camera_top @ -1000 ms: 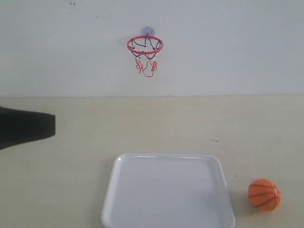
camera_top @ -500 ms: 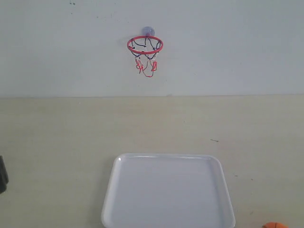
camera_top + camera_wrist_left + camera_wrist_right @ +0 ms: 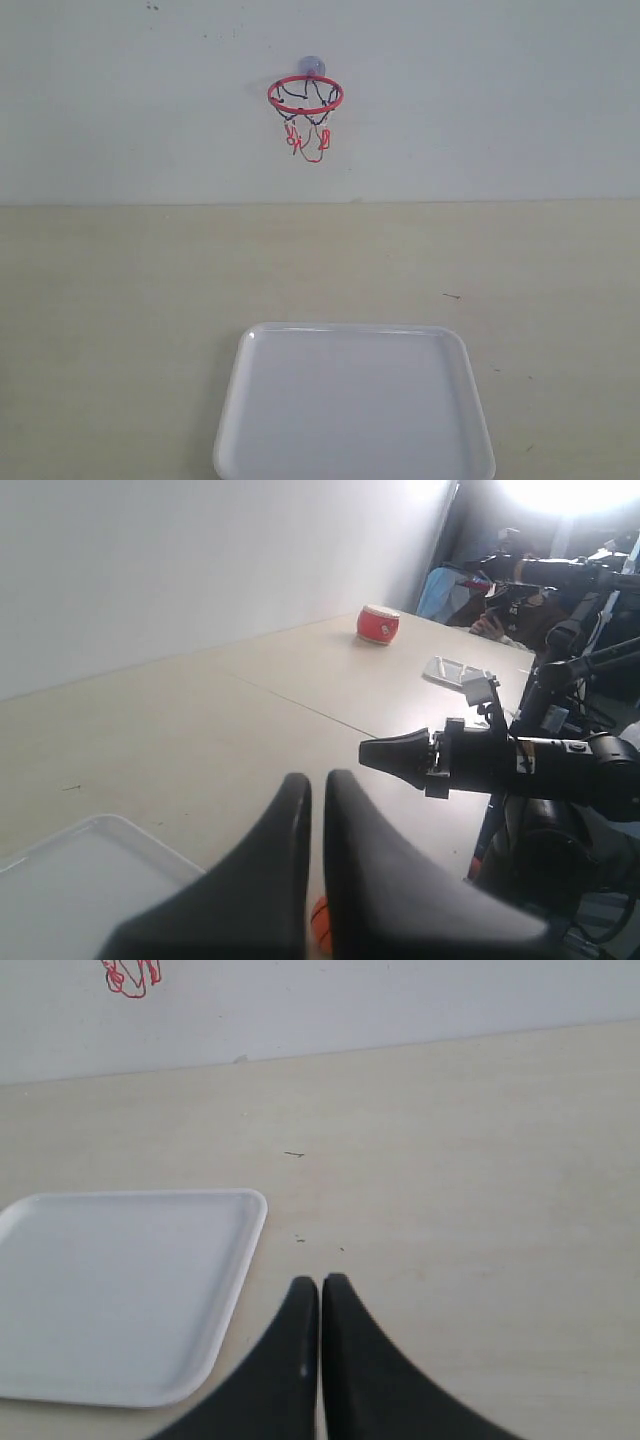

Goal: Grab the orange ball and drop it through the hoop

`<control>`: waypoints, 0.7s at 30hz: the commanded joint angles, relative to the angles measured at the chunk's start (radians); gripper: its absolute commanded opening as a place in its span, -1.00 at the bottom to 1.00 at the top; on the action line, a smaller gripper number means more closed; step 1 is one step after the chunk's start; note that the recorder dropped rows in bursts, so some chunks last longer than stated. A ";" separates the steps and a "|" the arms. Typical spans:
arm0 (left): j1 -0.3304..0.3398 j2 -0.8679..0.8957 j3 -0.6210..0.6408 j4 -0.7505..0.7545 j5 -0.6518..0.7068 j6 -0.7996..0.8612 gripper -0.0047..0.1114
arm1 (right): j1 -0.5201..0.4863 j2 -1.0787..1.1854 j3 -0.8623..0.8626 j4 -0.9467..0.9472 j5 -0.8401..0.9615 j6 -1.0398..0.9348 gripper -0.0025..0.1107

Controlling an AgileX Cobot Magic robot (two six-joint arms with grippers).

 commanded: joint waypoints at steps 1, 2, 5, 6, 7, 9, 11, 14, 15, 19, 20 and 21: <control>-0.004 -0.005 0.004 -0.016 0.007 0.004 -0.85 | 0.002 -0.004 -0.001 -0.008 -0.006 -0.003 -0.96; -0.004 -0.005 0.004 -0.016 0.007 0.004 -0.85 | 0.002 -0.004 -0.001 -0.008 -0.006 -0.003 -0.96; -0.004 -0.005 0.004 -0.016 0.003 0.003 -0.85 | 0.002 -0.004 -0.001 -0.008 -0.006 -0.003 -0.96; -0.004 -0.007 0.004 -0.016 0.003 0.003 -0.85 | 0.002 -0.004 -0.001 -0.008 -0.006 -0.003 -0.96; -0.004 -0.012 0.004 -0.013 0.003 0.003 -0.85 | 0.002 -0.004 -0.001 -0.008 -0.006 -0.003 -0.96; -0.002 -0.049 0.004 0.013 -0.015 0.003 -0.85 | 0.002 -0.004 -0.001 -0.008 -0.006 -0.003 -0.96; -0.002 -0.148 0.004 0.052 -0.100 0.023 -0.85 | 0.002 -0.004 -0.001 -0.008 -0.006 -0.003 -0.96; -0.002 -0.361 0.006 0.182 -0.371 0.060 -0.85 | 0.002 -0.004 -0.001 -0.008 -0.006 -0.003 -0.96; -0.002 -0.400 0.013 0.212 -0.463 0.059 -0.85 | 0.002 -0.004 -0.001 -0.008 -0.006 -0.003 -0.96; -0.002 -0.394 0.031 0.270 -0.702 0.056 -0.85 | 0.002 -0.004 -0.001 -0.008 -0.011 -0.003 -0.96; -0.002 -0.381 0.037 0.298 -0.755 0.056 -0.85 | 0.002 -0.004 -0.001 -0.008 -0.011 -0.003 -0.96; -0.002 -0.369 0.047 0.321 -0.805 0.056 -0.85 | 0.002 -0.004 -0.001 -0.008 -0.011 -0.003 -0.96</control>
